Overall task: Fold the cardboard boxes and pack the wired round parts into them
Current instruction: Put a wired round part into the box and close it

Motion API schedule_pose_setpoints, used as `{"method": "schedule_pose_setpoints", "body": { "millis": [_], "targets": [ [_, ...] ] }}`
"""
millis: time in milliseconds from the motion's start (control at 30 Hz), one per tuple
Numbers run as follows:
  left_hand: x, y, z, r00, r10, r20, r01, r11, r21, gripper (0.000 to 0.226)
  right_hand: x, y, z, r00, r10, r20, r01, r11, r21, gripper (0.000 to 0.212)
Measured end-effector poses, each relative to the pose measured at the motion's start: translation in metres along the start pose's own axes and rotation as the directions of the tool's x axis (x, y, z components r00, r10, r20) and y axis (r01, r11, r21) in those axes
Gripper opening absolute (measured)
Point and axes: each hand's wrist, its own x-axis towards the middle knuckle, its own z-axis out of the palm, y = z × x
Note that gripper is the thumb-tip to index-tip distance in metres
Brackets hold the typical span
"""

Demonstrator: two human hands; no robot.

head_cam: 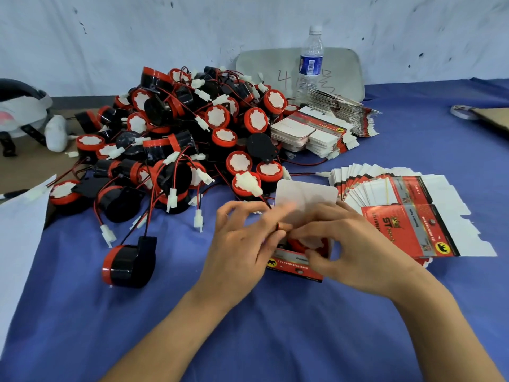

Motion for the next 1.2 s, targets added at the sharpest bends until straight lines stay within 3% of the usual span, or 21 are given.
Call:
{"method": "schedule_pose_setpoints", "body": {
  "millis": [133,200,300,467,533,600,667,733,867,933,1033,1200],
  "targets": [
    [-0.002,0.007,-0.002,0.978,-0.203,0.056,0.211,0.939,-0.272,0.046,0.000,0.003,-0.003,0.999,0.049,-0.003,-0.049,0.998,-0.029,0.013],
    [0.001,0.009,-0.003,0.985,-0.174,0.024,0.174,0.951,-0.255,0.066,0.000,0.002,-0.002,0.997,0.064,0.030,-0.063,0.998,-0.027,0.010],
    [0.002,0.011,-0.004,0.993,-0.110,-0.036,0.100,0.971,-0.217,0.069,0.001,-0.001,0.003,0.993,0.083,0.083,-0.078,0.995,-0.070,0.008],
    [-0.005,0.007,-0.001,0.965,-0.258,-0.045,0.234,0.925,-0.300,0.076,0.002,-0.004,0.006,0.993,0.097,0.067,-0.087,0.987,-0.135,0.016],
    [-0.006,0.005,-0.001,0.974,-0.219,-0.062,0.199,0.951,-0.238,0.056,0.001,-0.005,0.004,0.996,0.078,0.047,-0.071,0.988,-0.134,0.019],
    [-0.004,0.006,0.000,0.990,-0.090,-0.108,0.078,0.991,-0.109,0.029,0.000,-0.006,0.005,0.998,0.053,0.026,-0.049,0.990,-0.133,0.017],
    [-0.004,0.005,0.002,0.993,0.036,-0.112,-0.039,0.999,-0.024,0.024,0.000,-0.007,0.007,0.999,0.026,-0.029,-0.029,0.994,-0.103,0.008],
    [-0.003,0.003,0.002,0.992,0.097,-0.085,-0.088,0.991,0.096,0.024,0.000,-0.010,0.008,0.992,0.020,-0.123,-0.024,0.999,-0.031,0.018],
    [-0.005,0.001,0.006,0.998,0.055,-0.030,-0.045,0.966,0.254,0.025,-0.001,-0.013,0.009,0.974,-0.011,-0.224,0.039,0.992,0.121,0.032],
    [-0.006,0.004,0.008,1.000,-0.022,-0.007,0.023,0.980,0.198,0.025,0.001,-0.013,0.012,0.977,-0.029,-0.214,0.063,0.986,0.156,0.032],
    [-0.009,0.009,0.009,0.980,-0.191,0.063,0.193,0.981,-0.029,0.027,0.004,-0.012,0.014,0.972,0.003,-0.234,0.038,0.984,0.173,0.022],
    [-0.009,0.011,0.010,0.953,-0.287,0.099,0.301,0.934,-0.191,0.033,0.001,-0.016,0.016,0.927,-0.038,-0.373,0.125,0.969,0.211,0.007]
  ]
}}
